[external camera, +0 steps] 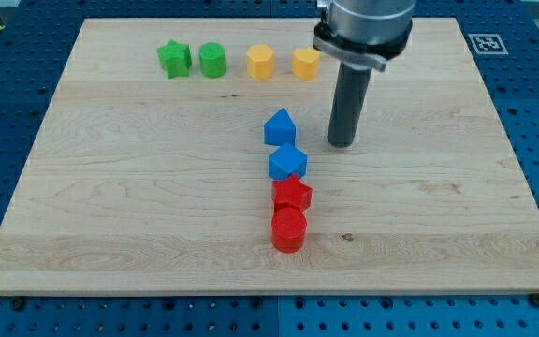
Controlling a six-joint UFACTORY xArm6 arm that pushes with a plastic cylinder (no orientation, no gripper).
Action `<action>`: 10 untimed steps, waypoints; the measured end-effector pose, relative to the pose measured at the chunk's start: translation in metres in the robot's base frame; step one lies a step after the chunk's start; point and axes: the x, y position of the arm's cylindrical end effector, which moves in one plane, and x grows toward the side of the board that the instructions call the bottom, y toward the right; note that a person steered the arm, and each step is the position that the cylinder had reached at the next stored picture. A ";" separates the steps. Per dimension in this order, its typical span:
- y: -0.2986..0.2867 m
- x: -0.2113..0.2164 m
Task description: Move yellow hexagon closer to yellow heart
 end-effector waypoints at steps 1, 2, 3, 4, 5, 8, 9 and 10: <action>0.003 -0.026; 0.003 -0.027; -0.004 -0.027; -0.027 -0.027; -0.031 -0.027; -0.039 -0.040; -0.081 -0.049; -0.105 -0.061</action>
